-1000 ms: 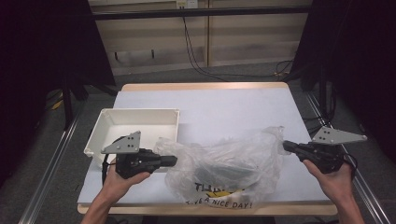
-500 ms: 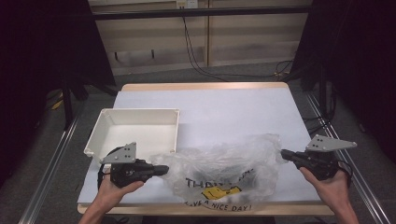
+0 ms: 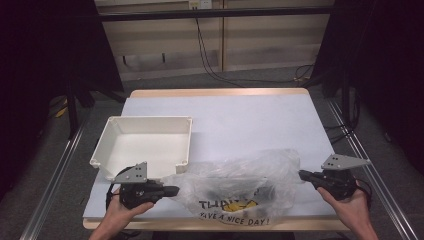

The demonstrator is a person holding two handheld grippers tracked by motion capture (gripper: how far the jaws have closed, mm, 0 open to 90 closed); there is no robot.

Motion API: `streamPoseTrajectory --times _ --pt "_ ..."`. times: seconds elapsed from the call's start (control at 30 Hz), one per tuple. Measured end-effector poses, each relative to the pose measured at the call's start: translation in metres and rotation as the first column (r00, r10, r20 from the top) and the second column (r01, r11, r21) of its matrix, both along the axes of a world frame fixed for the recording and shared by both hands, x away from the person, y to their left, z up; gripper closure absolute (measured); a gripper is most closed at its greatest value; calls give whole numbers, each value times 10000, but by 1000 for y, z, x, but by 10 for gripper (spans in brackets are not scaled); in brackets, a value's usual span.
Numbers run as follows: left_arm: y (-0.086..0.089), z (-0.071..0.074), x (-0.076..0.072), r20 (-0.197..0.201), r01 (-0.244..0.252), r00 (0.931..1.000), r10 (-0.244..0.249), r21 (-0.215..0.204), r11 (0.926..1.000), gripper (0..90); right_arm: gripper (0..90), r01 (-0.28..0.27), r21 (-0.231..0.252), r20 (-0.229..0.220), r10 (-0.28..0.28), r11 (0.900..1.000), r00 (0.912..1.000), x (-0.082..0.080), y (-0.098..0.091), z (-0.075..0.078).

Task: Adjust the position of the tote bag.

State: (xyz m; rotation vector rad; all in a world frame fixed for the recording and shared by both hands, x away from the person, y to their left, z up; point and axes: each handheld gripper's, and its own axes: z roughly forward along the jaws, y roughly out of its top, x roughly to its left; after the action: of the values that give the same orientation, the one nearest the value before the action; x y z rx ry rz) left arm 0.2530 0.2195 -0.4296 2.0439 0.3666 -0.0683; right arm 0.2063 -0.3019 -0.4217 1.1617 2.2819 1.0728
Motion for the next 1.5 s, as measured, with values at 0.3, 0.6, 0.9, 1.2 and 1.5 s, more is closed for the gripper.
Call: streamPoseTrajectory --times 0.3,0.6,0.9,1.2,1.5 --pt "2 -20 -4 -254 -235 9994 254 726 9971 900 900 240 -196 -308 -246 9995 9992 -6 -4 -16" --pt "3 -30 -1 -210 -447 9987 474 1132 9926 900 900 333 -578 -793 -379 9978 9961 0 -5 -32" --pt "-6 -40 1 24 -576 9983 584 2008 9779 900 900 243 -1262 -1198 -396 9917 9920 5 -2 -46" --pt "-12 -49 6 110 -654 9978 647 2553 9646 900 900 280 -1325 -1147 -434 9908 9925 5 0 -50" --pt "-9 -48 6 -216 -757 9963 830 2333 9695 900 885 200 -828 -1013 -284 9964 9944 3 -1 -52"
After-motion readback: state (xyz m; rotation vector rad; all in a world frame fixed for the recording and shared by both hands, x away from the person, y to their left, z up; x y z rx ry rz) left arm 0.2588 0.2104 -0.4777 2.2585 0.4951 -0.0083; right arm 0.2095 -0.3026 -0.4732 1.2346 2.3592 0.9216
